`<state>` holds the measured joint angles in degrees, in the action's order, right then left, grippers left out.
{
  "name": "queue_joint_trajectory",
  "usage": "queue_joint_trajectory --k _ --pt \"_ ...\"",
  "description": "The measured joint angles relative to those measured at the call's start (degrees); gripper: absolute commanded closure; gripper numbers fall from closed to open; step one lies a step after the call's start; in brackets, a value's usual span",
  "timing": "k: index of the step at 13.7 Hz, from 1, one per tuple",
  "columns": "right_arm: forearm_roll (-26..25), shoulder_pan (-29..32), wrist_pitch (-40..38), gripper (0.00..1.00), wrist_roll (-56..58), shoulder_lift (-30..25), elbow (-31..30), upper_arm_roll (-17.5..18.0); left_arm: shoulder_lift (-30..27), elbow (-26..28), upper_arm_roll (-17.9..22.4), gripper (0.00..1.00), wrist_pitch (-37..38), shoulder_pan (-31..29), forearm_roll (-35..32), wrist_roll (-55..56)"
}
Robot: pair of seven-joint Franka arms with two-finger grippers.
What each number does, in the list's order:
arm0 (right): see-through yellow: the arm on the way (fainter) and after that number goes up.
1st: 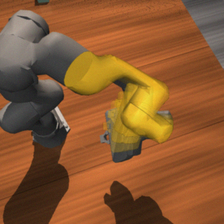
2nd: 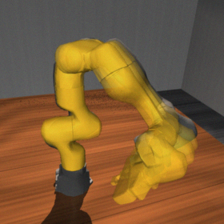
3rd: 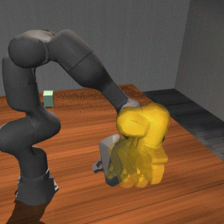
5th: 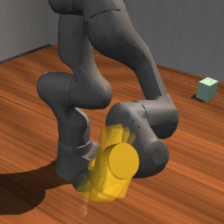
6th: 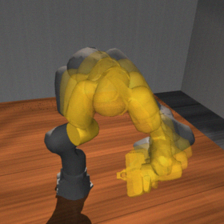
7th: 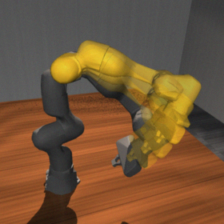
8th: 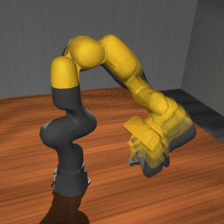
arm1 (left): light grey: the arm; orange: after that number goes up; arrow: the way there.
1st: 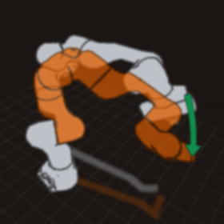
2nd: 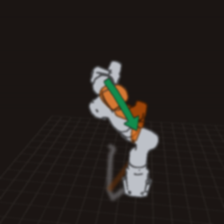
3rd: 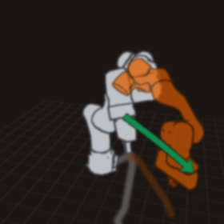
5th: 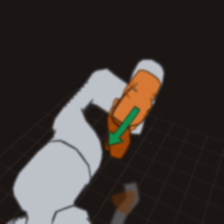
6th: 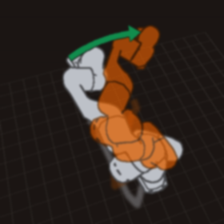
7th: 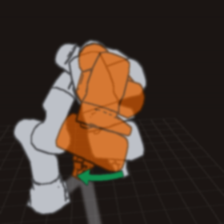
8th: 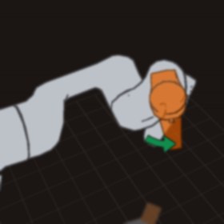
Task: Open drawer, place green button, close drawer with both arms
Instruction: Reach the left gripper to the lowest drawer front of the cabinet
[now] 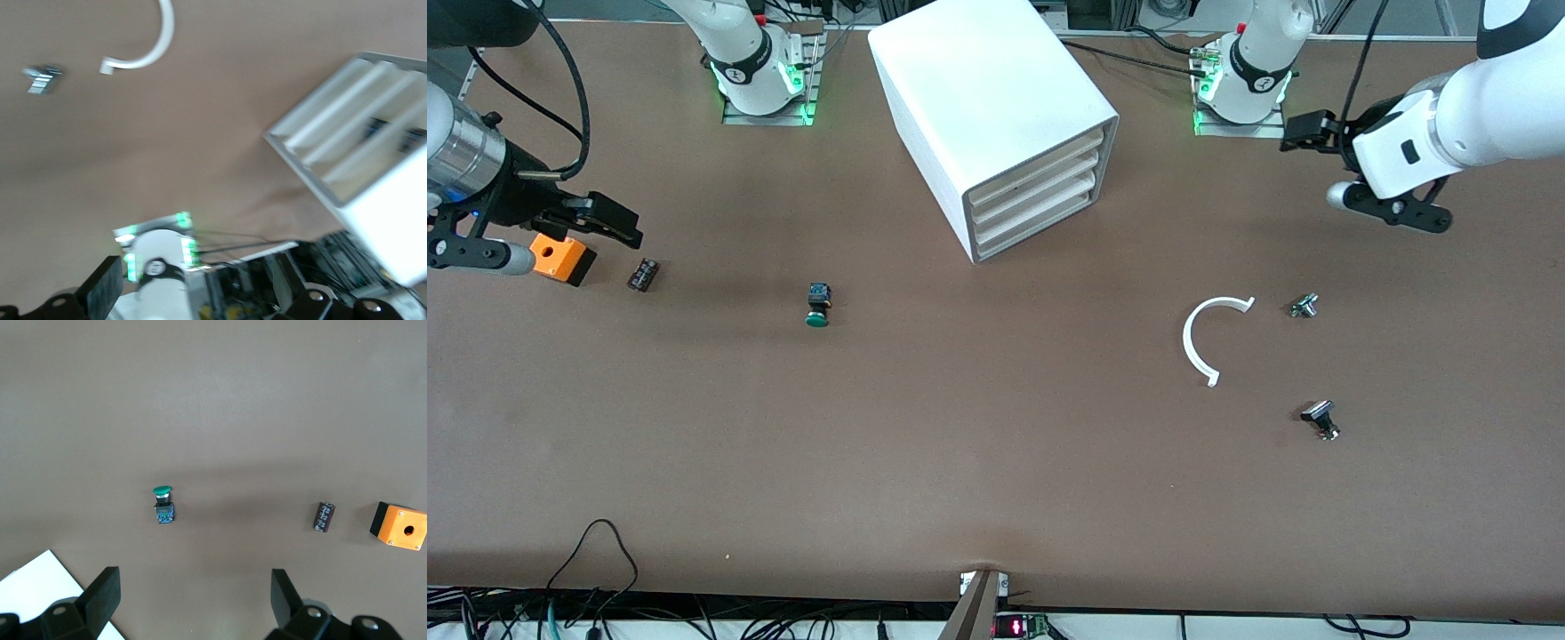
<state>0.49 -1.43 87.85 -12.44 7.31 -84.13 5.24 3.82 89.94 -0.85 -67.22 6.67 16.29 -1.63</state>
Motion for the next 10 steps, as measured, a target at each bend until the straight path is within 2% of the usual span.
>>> queue_joint_trajectory --k 5,10 --pt "0.00 -0.01 -0.74 0.00 -0.02 0.16 0.00 -0.07 4.07 0.03 -1.75 0.00 0.29 2.23 8.84 -4.10" --pt "0.00 0.00 -0.78 0.00 -0.07 0.15 0.03 -0.19 14.45 0.27 -2.03 0.00 -6.51 2.35 13.82 -25.10"
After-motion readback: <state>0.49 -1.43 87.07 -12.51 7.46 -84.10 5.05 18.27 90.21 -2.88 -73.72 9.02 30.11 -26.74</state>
